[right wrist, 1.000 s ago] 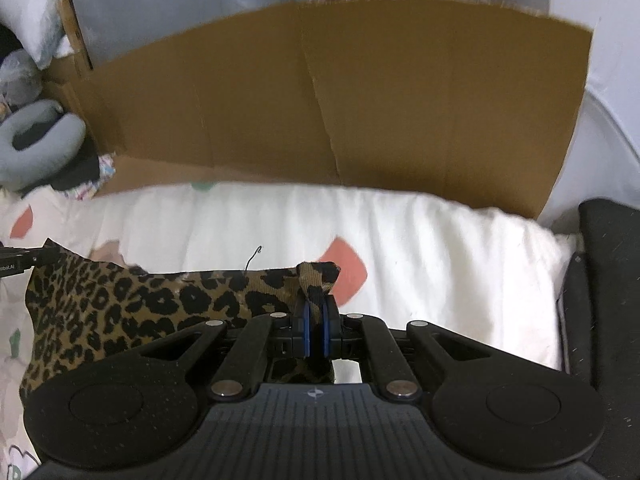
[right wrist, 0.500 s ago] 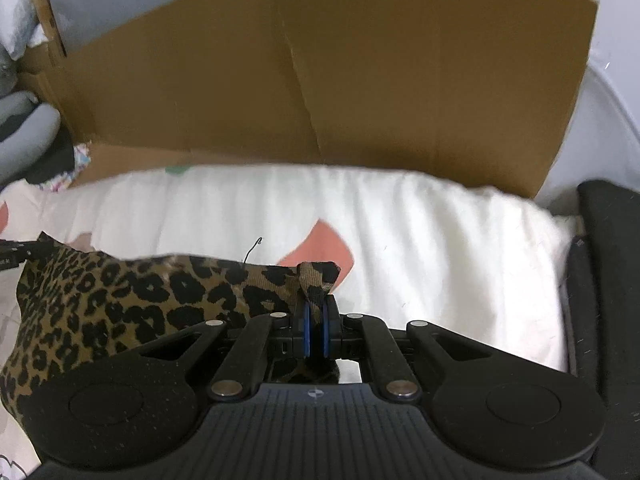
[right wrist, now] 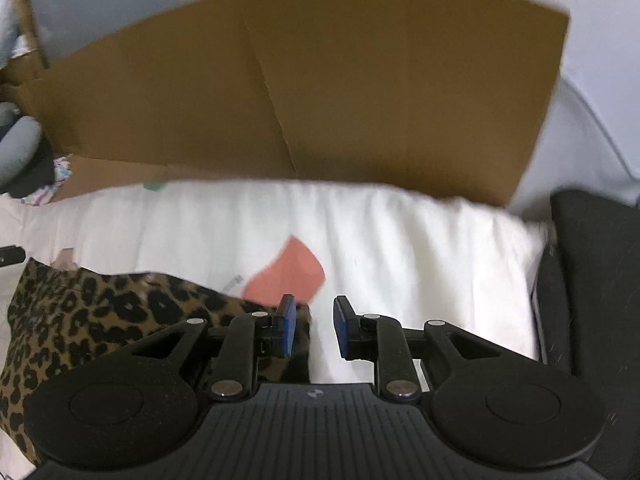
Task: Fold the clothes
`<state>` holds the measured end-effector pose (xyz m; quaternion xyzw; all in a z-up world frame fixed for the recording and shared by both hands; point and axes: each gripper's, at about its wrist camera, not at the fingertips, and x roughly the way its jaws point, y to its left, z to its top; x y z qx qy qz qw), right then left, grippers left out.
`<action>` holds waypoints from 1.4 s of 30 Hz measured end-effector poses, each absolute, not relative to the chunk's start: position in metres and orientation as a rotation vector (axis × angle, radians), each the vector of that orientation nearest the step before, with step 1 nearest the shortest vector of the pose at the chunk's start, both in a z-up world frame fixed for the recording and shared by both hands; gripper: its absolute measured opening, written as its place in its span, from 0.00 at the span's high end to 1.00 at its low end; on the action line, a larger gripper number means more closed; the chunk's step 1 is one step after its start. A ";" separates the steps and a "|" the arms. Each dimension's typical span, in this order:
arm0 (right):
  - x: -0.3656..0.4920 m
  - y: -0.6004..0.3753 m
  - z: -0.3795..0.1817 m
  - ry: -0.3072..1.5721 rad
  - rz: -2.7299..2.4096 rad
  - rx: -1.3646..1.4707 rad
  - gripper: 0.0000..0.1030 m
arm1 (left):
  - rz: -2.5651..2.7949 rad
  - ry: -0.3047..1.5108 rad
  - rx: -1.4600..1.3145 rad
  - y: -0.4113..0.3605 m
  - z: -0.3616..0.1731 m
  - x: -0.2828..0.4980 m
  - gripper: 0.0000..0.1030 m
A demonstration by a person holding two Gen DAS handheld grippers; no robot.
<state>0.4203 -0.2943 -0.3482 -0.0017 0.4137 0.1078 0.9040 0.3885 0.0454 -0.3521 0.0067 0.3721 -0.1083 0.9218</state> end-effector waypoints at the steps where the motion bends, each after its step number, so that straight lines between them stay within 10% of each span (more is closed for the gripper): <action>1: 0.419 -0.291 -0.345 0.846 0.242 -0.007 0.79 | -0.247 0.762 0.010 0.039 -0.350 0.386 0.81; 42: 0.415 -0.212 -0.379 0.903 0.572 -0.062 0.69 | -0.505 0.785 0.012 -0.048 -0.372 0.359 0.82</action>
